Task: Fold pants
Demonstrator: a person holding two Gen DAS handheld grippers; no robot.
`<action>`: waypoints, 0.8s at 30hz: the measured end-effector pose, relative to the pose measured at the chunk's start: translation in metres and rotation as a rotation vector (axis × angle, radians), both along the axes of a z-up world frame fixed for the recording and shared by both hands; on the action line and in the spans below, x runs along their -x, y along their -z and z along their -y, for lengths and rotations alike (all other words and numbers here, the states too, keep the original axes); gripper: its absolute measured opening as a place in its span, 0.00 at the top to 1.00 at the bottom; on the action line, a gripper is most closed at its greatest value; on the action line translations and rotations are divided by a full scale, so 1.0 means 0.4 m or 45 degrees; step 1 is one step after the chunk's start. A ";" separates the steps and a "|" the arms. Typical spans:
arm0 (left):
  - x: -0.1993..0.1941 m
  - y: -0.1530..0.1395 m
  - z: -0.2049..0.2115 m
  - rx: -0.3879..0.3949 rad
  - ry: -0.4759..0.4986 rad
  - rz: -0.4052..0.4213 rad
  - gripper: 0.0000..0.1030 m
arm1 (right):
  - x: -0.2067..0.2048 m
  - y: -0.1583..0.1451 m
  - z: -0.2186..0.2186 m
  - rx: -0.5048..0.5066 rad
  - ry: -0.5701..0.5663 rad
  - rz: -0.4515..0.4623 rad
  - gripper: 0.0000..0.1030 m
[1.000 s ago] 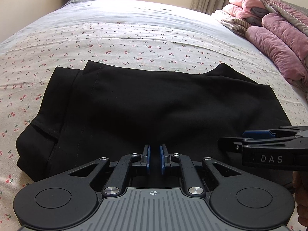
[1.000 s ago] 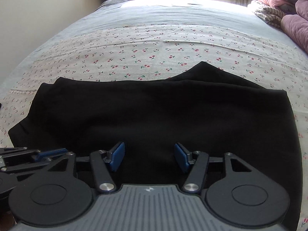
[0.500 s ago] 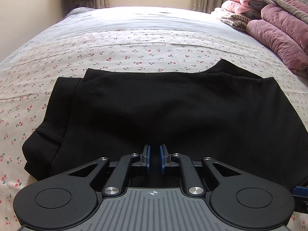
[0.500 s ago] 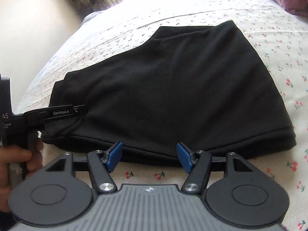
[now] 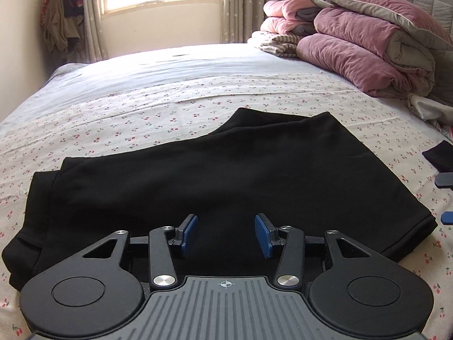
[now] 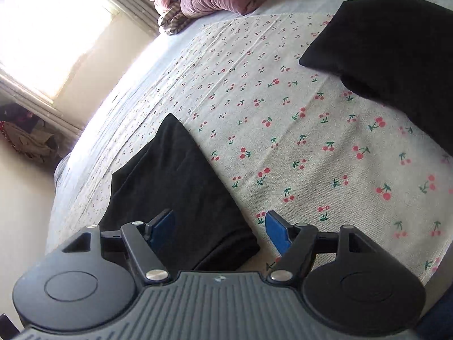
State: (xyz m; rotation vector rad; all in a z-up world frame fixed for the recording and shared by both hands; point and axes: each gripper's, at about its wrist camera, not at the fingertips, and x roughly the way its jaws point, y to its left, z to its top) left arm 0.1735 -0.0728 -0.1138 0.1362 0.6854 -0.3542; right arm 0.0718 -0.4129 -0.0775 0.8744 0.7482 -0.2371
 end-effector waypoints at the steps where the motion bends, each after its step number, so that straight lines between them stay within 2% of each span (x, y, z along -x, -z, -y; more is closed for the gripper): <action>1: 0.006 0.003 0.016 -0.022 0.018 0.017 0.57 | -0.003 0.007 -0.001 -0.004 0.001 -0.016 0.41; 4: 0.016 0.021 0.066 -0.115 0.058 0.039 0.57 | -0.013 0.019 -0.008 0.025 0.036 -0.069 0.40; 7: 0.009 0.056 0.077 -0.153 0.055 -0.050 0.57 | -0.003 0.034 -0.001 -0.027 0.034 -0.071 0.40; 10: 0.024 0.066 0.074 -0.168 0.063 -0.017 0.56 | -0.003 0.042 -0.013 -0.059 -0.003 -0.071 0.40; 12: 0.026 0.064 0.075 -0.163 0.056 -0.029 0.57 | -0.003 0.037 -0.027 -0.022 -0.017 -0.067 0.40; 17: 0.022 0.064 0.068 -0.138 0.047 -0.045 0.56 | 0.000 0.049 -0.014 -0.084 0.025 -0.039 0.40; 24: 0.023 0.062 0.066 -0.132 0.042 -0.052 0.56 | -0.013 0.049 -0.037 -0.006 0.030 -0.019 0.34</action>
